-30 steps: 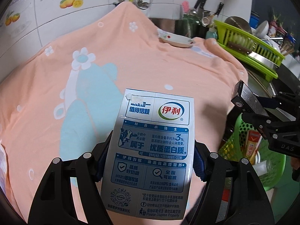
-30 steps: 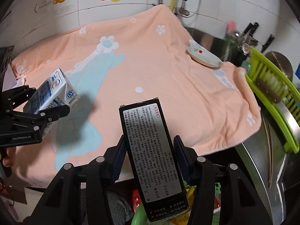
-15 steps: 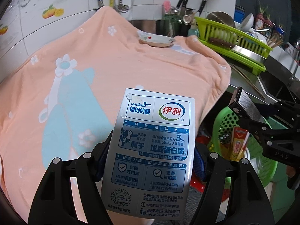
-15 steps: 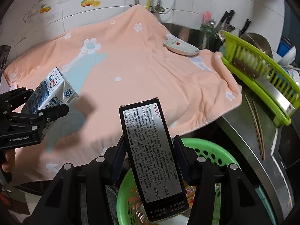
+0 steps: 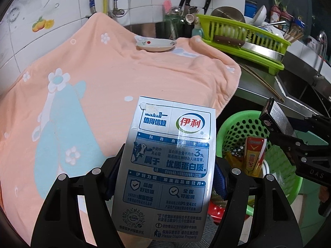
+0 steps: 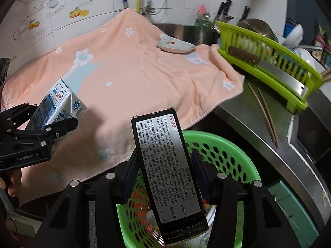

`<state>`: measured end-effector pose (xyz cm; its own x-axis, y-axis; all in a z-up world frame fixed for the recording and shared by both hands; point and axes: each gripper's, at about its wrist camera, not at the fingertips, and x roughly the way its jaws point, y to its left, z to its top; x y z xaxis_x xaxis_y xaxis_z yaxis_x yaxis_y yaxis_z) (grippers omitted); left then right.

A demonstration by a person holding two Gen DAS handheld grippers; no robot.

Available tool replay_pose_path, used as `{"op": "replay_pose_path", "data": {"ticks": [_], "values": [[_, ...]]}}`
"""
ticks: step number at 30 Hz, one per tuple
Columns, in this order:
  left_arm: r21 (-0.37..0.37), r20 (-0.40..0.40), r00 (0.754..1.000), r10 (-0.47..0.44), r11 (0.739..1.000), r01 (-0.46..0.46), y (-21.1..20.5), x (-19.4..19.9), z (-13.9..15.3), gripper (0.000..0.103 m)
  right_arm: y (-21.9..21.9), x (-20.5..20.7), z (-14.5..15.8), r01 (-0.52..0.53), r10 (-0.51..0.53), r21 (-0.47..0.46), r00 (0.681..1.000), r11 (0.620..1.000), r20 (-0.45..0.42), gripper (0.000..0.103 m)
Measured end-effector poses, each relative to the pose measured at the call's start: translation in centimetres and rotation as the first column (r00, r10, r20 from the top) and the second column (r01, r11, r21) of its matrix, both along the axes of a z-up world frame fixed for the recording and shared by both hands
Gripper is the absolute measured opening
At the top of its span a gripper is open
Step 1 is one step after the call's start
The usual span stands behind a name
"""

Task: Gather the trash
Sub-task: 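Carry the milk carton and black box over the green basket with both grippers, then open the right gripper to drop the black box while the left gripper releases the carton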

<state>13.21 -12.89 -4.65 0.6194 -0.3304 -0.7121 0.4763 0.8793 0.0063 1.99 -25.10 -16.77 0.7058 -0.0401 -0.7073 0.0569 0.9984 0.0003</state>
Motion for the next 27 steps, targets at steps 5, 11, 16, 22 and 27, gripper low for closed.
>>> {"op": "replay_pose_path", "data": {"ticks": [5, 11, 16, 22, 27], "values": [[0.012, 0.012, 1.000, -0.004, 1.000, 0.004, -0.8, -0.7, 0.0, 0.070, -1.0, -1.0, -0.4, 0.033, -0.033, 0.013, 0.999, 0.999, -0.006, 0.049], [0.038, 0.040, 0.999, -0.008, 0.999, 0.006, -1.9, -1.5, 0.0, 0.070, -2.3, -2.2, -1.0, 0.076, -0.076, 0.045, 0.997, 0.996, -0.009, 0.049], [0.060, 0.072, 0.997, -0.010, 0.998, 0.006, -2.6, -2.1, 0.0, 0.070, -2.9, -2.7, -1.3, 0.097, -0.097, 0.055, 0.995, 0.994, -0.013, 0.049], [0.062, 0.082, 0.997, -0.016, 0.998, 0.010, -3.0, -2.4, 0.0, 0.070, -3.4, -3.1, -1.4, 0.114, -0.113, 0.062, 0.993, 0.992, -0.012, 0.049], [0.066, 0.086, 0.996, -0.019, 0.998, 0.013, -3.2, -2.6, 0.0, 0.070, -3.8, -3.5, -1.7, 0.132, -0.131, 0.069, 0.991, 0.989, -0.016, 0.049]]}}
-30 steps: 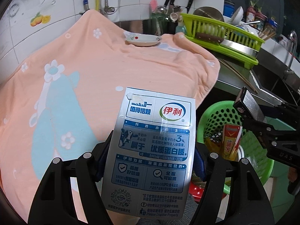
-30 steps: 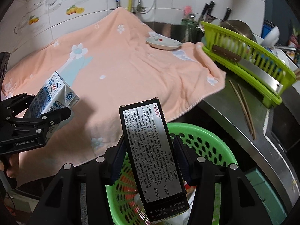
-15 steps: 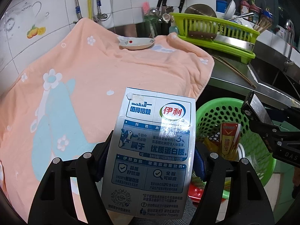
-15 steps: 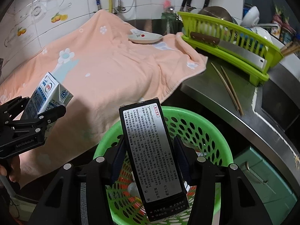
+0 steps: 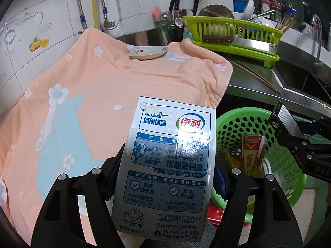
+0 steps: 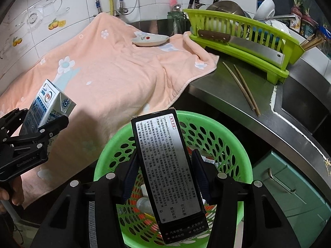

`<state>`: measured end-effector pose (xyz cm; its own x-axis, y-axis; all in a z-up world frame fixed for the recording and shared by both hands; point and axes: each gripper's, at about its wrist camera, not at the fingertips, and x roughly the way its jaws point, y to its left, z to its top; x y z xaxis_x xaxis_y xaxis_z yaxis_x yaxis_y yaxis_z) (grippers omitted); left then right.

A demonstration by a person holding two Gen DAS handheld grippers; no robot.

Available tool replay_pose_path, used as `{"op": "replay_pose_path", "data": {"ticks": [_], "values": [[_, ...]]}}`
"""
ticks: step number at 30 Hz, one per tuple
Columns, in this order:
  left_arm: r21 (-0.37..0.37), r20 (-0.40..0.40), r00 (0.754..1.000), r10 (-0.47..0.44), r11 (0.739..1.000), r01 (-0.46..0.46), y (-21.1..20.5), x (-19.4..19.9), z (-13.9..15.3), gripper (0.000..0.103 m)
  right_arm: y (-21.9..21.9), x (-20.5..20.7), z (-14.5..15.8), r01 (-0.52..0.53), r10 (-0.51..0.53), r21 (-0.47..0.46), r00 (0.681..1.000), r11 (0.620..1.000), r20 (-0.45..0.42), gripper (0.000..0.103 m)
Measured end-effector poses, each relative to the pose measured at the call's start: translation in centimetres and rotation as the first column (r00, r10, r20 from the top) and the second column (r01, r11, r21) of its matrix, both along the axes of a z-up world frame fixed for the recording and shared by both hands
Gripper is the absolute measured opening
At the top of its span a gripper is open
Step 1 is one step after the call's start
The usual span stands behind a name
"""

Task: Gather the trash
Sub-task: 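Open the right gripper to drop the black box while the left gripper releases the carton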

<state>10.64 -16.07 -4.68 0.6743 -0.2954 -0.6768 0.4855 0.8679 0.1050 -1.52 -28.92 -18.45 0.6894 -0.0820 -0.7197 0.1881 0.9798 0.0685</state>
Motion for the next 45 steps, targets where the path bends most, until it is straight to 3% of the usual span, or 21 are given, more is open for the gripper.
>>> {"op": "replay_pose_path", "data": {"ticks": [31, 45], "values": [[0.017, -0.026, 0.998, -0.064, 0.998, 0.064, -3.0, -1.0, -0.9, 0.070, -2.4, -1.0, -2.4, 0.072, -0.071, 0.026, 0.996, 0.997, -0.049, 0.050], [0.014, -0.091, 0.985, -0.149, 0.989, 0.150, -7.1, -1.6, -2.4, 0.070, -4.6, -3.0, -1.8, 0.128, -0.127, 0.032, 0.992, 0.991, -0.015, 0.060]]}}
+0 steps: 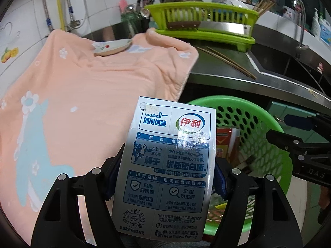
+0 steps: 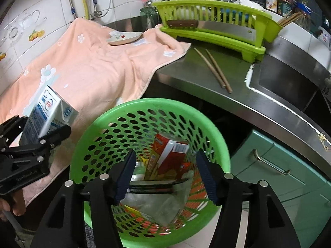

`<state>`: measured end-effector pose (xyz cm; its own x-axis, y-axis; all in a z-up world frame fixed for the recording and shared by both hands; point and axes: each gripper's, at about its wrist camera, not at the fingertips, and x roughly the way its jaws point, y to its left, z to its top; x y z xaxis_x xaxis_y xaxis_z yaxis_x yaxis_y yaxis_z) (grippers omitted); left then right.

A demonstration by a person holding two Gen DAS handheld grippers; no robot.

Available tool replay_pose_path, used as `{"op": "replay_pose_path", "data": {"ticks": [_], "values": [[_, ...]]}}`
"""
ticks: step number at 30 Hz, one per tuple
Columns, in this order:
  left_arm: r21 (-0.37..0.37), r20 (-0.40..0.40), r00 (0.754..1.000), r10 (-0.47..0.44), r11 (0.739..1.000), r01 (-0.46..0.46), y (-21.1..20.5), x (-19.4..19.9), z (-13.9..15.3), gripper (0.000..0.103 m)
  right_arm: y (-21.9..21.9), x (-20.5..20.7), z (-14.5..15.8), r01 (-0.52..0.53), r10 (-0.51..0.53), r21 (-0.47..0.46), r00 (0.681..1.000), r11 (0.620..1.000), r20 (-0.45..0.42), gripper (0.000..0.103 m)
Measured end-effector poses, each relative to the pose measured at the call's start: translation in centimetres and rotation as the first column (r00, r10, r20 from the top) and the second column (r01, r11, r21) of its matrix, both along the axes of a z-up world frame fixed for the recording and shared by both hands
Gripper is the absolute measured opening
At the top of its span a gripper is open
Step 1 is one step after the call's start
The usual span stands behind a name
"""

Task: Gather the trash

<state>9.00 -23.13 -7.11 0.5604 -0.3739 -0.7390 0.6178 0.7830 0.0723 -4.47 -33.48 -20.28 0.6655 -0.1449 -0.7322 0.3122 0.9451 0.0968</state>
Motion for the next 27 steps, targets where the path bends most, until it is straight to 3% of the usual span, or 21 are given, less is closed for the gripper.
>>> {"op": "replay_pose_path", "data": {"ticks": [9, 18, 27], "values": [[0.016, -0.057, 0.998, -0.023, 1.000, 0.024, -1.3, -0.3, -1.7, 0.076, -0.6, -0.9, -0.2, 0.015, -0.015, 0.011, 1.000, 1.000, 0.007, 0.067], [0.025, -0.018, 1.000, -0.010, 1.000, 0.011, -0.9, -0.7, -1.1, 0.088, -0.3, -1.3, -0.1, 0.014, -0.014, 0.013, 1.000, 1.000, 0.016, 0.069], [-0.010, 0.047, 0.997, 0.060, 0.998, -0.060, 2.3, -0.7, 0.8, 0.098, 1.3, -1.1, 0.5, -0.018, 0.018, 0.009, 0.999, 1.000, 0.032, 0.073]]}}
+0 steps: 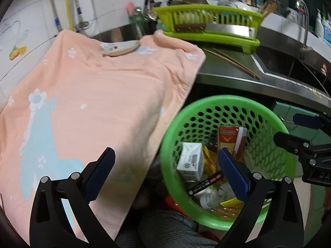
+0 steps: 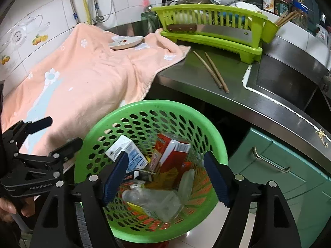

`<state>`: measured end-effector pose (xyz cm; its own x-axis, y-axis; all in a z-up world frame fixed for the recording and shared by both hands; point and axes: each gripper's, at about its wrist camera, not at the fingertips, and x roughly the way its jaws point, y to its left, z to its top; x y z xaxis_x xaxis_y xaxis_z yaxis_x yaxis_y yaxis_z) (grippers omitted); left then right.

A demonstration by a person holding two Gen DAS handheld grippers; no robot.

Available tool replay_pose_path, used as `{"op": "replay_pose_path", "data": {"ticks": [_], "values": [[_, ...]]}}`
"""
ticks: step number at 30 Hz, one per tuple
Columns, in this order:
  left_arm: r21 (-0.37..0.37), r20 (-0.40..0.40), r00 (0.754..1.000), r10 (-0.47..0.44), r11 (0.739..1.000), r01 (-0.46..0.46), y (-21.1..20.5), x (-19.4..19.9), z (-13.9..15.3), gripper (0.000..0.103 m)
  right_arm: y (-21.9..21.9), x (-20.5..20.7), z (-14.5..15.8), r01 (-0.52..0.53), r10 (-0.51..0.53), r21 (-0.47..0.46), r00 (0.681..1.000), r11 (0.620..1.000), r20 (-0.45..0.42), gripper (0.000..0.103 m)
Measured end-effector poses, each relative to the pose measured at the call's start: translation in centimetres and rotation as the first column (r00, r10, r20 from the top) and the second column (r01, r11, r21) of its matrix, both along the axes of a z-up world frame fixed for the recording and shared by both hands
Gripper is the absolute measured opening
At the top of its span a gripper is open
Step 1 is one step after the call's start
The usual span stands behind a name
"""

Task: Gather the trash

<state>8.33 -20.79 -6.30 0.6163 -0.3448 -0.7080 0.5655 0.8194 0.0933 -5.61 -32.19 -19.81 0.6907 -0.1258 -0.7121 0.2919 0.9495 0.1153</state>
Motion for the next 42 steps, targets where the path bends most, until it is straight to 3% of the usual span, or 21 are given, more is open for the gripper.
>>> {"op": "replay_pose_path", "data": {"ticks": [13, 21, 34, 42], "values": [[-0.088, 0.055, 0.985, 0.163, 0.984, -0.157, 6.4, 1.0, 3.0, 0.098, 3.7, 2.1, 1.5, -0.110, 0.110, -0.011, 0.993, 0.994, 0.041, 0.079], [-0.084, 0.090, 0.962, 0.257, 0.965, -0.250, 9.4, 1.2, 3.6, 0.098, 6.2, 3.9, 2.6, -0.178, 0.179, -0.020, 0.982, 0.984, 0.066, 0.082], [-0.162, 0.033, 0.946, 0.323, 0.935, -0.314, 14.2, 2.6, 4.8, 0.098, 9.7, 6.1, 4.8, -0.242, 0.245, -0.045, 0.963, 0.969, 0.110, 0.083], [-0.167, 0.046, 0.929, 0.367, 0.920, -0.355, 16.1, 2.4, 5.1, 0.098, 10.8, 6.1, 5.3, -0.237, 0.243, -0.055, 0.961, 0.970, 0.132, 0.085]]}}
